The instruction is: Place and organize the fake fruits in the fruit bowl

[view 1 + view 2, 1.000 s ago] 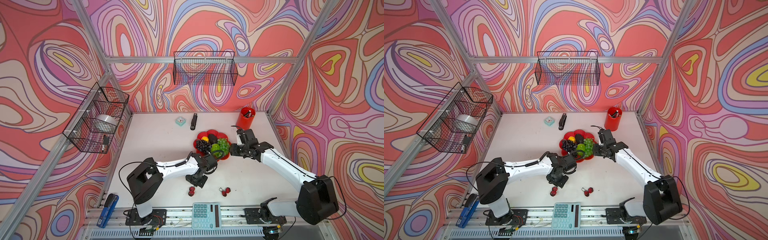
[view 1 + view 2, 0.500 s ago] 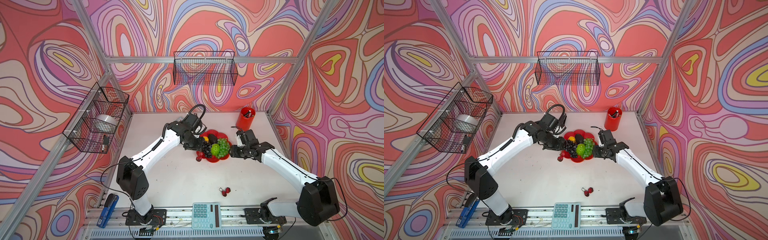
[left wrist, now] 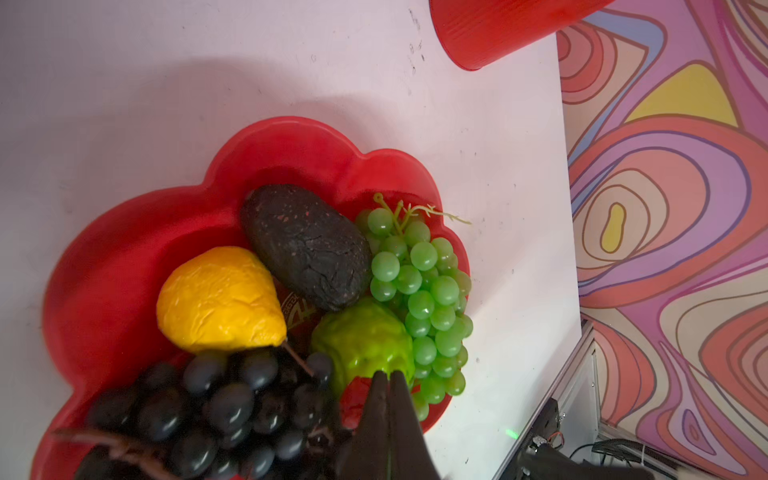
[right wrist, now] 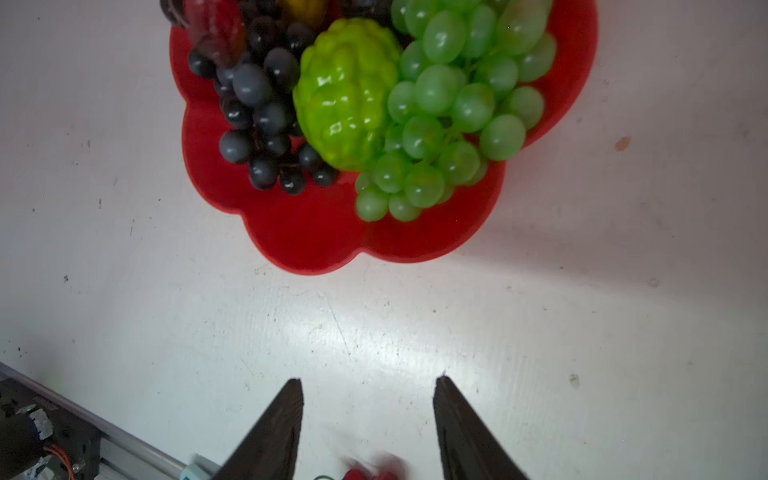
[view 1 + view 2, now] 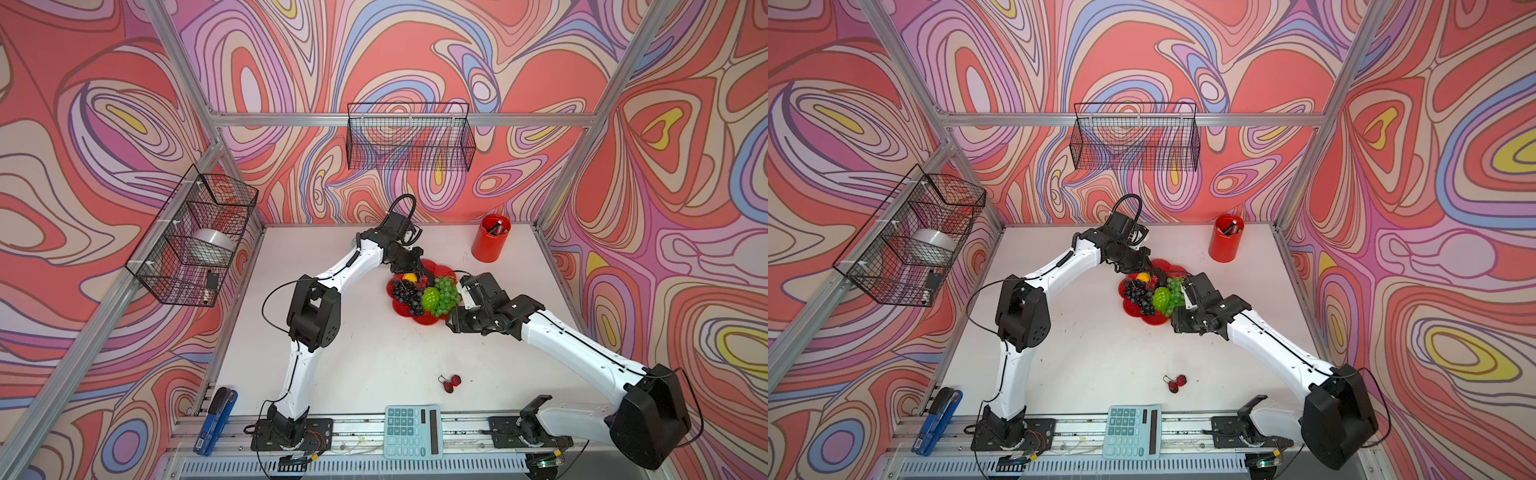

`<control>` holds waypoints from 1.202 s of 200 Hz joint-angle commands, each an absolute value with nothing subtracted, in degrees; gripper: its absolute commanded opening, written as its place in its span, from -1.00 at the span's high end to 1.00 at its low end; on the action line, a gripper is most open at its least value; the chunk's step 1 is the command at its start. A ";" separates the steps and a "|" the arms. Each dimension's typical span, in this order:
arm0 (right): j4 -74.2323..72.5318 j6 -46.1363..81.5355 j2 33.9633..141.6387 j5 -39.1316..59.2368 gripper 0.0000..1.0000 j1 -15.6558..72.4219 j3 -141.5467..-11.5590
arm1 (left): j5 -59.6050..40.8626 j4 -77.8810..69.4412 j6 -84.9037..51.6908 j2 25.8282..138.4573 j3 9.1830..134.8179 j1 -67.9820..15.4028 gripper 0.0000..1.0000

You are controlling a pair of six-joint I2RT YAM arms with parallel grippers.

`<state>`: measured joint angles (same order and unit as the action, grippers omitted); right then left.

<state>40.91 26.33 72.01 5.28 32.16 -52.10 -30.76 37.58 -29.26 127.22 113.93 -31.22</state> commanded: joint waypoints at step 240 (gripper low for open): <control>49.89 39.62 73.11 -6.17 -0.45 50.70 -47.87 | -21.95 33.75 -28.30 100.38 90.94 -29.09 0.14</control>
